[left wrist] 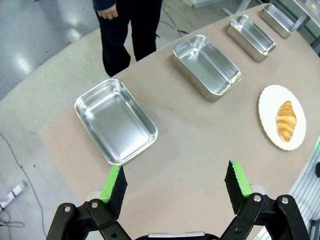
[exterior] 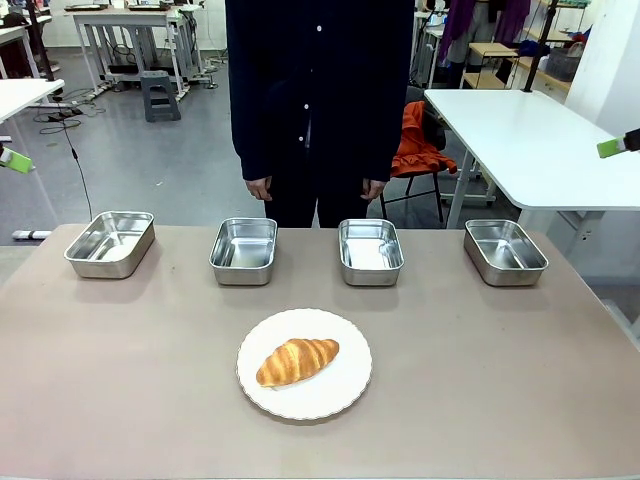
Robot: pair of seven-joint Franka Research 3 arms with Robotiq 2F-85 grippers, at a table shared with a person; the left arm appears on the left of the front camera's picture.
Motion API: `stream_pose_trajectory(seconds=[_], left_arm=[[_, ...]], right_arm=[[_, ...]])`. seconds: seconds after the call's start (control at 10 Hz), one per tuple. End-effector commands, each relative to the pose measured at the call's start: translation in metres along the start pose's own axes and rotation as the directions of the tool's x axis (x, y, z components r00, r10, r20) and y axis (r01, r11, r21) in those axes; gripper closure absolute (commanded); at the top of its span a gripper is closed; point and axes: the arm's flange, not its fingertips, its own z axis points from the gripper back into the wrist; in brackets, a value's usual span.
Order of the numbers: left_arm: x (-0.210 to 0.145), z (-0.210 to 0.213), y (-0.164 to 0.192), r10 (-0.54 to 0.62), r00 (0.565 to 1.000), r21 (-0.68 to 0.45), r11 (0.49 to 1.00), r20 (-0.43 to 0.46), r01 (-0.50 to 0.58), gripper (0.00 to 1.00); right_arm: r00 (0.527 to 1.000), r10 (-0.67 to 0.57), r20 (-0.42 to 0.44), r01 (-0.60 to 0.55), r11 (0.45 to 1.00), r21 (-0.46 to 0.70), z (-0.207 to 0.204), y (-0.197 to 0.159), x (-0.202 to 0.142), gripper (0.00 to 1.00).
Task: Place the bread in the container.
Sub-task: Place the Butter Roll into the Airtight Container indicated by the human.
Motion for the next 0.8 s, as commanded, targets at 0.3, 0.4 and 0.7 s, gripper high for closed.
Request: stream_pose_trajectory(seconds=[0.3, 0.4, 0.7], left_arm=[[0.0013, 0.0008, -0.0006, 0.002, 1.000, 0.003, 1.000, 0.009, -0.002, 0.00], [0.0013, 0.0008, -0.0006, 0.002, 1.000, 0.003, 1.000, 0.009, -0.002, 0.00], [0.0013, 0.0008, -0.0006, 0.002, 1.000, 0.003, 1.000, 0.009, -0.002, 0.00]], right_arm=[[1.000, -0.004, 0.017, 0.004, 1.000, 0.012, -0.0011, -0.0003, 0.0005, 0.00], [1.000, -0.004, 0.017, 0.004, 1.000, 0.012, -0.0011, -0.0003, 0.0005, 0.00], [1.000, -0.004, 0.017, 0.004, 1.000, 0.012, -0.0011, -0.0003, 0.0005, 0.00]])
